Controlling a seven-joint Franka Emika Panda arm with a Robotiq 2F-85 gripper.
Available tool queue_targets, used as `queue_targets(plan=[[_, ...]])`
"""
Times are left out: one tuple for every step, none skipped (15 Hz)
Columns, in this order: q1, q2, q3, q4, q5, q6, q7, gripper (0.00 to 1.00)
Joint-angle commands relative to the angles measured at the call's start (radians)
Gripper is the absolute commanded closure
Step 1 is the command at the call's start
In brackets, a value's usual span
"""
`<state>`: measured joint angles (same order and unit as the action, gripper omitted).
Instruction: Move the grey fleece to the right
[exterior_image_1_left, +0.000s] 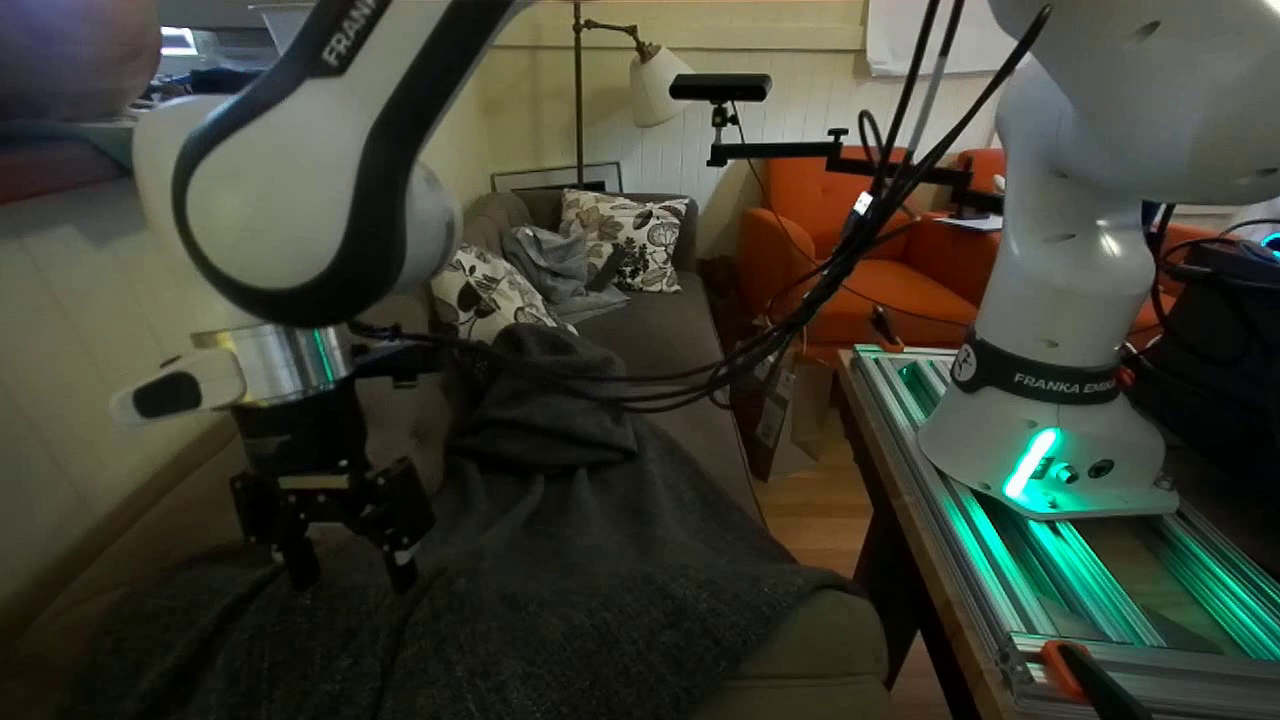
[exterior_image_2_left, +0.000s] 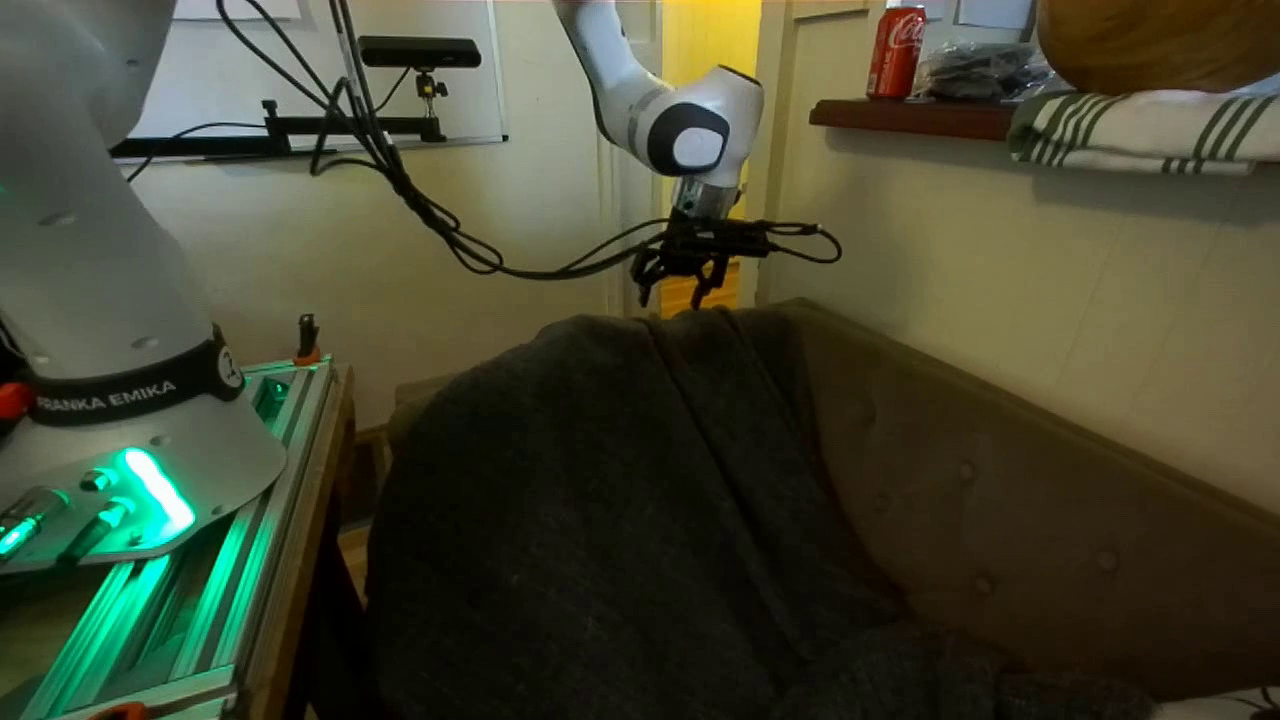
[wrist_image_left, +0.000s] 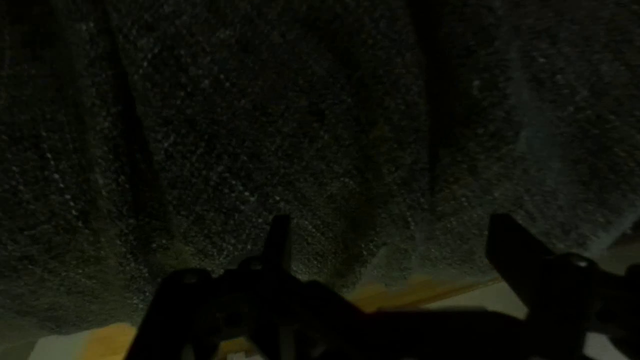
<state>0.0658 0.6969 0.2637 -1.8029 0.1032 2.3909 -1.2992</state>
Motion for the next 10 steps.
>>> queue_targets(plan=[[-0.003, 0.179, 0.037, 0.186, -0.047, -0.030, -0.117, 0.00], [-0.004, 0.210, 0.047, 0.216, -0.042, -0.042, -0.139, 0.01], [0.000, 0.240, 0.048, 0.243, -0.047, -0.058, -0.158, 0.25], [0.002, 0.264, 0.053, 0.268, -0.045, -0.073, -0.174, 0.25], [0.004, 0.283, 0.052, 0.288, -0.047, -0.087, -0.188, 0.30], [0.004, 0.296, 0.052, 0.304, -0.045, -0.105, -0.200, 0.39], [0.005, 0.305, 0.050, 0.320, -0.045, -0.122, -0.207, 0.45], [0.004, 0.307, 0.049, 0.329, -0.043, -0.140, -0.215, 0.51], [0.002, 0.303, 0.049, 0.336, -0.041, -0.154, -0.222, 0.59], [-0.002, 0.298, 0.049, 0.341, -0.034, -0.164, -0.226, 0.65]])
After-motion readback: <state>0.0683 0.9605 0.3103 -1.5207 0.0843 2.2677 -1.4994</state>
